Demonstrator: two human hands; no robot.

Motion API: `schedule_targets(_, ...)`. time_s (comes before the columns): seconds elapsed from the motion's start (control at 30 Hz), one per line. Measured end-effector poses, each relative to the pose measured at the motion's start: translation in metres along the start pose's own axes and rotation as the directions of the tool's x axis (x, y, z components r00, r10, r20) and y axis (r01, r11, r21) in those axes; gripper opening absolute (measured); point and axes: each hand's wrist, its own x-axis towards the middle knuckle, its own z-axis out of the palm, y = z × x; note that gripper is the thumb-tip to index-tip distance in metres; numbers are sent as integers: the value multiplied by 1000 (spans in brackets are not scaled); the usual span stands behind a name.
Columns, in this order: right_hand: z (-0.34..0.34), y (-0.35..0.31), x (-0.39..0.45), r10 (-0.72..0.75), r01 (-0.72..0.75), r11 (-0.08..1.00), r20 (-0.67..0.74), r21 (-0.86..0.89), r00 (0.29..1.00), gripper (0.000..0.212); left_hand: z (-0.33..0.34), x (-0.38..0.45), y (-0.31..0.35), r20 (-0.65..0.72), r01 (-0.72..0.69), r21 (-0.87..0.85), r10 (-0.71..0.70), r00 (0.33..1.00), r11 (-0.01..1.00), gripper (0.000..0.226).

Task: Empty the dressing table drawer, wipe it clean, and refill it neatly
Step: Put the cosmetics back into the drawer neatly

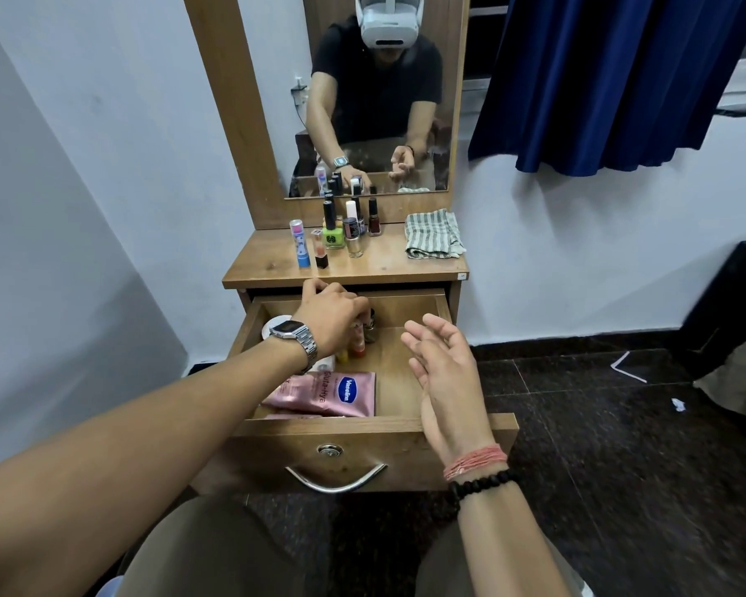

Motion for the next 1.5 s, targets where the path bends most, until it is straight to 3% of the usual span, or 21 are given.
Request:
schedule_targets(0.63,1,0,0,-10,10,1000,-11,-21,1000,28,-2,-3,-3,-1,-31,47,31,1000,998,27)
schedule_targets(0.8,1,1,-1,-18,18,1000,-9,-15,1000,28,-24,0,-11,-109,-109,28,112,988,994,24)
schedule_targets(0.87,1,1,-2,-18,17,1000,-7,-22,1000,27,-38,5,-23,-233,-77,-20,71,970,997,19)
schedule_targets(0.97,1,1,-2,-19,19,999,-2,-36,1000,27,-59,18,-52,-389,102,-142,-151,909,985,24)
schedule_targets(1.07,0,1,-2,-21,22,999,6,-34,1000,26,-69,29,-79,-288,282,-185,-326,901,942,38)
schedule_targets(1.2,0,0,-2,-23,23,999,4,-31,1000,26,-65,36,-94,-133,282,-144,-301,944,949,44)
schedule_targets(1.5,0,1,-1,-26,26,999,5,-31,1000,25,-65,32,-103,-205,269,-209,-311,928,940,7)
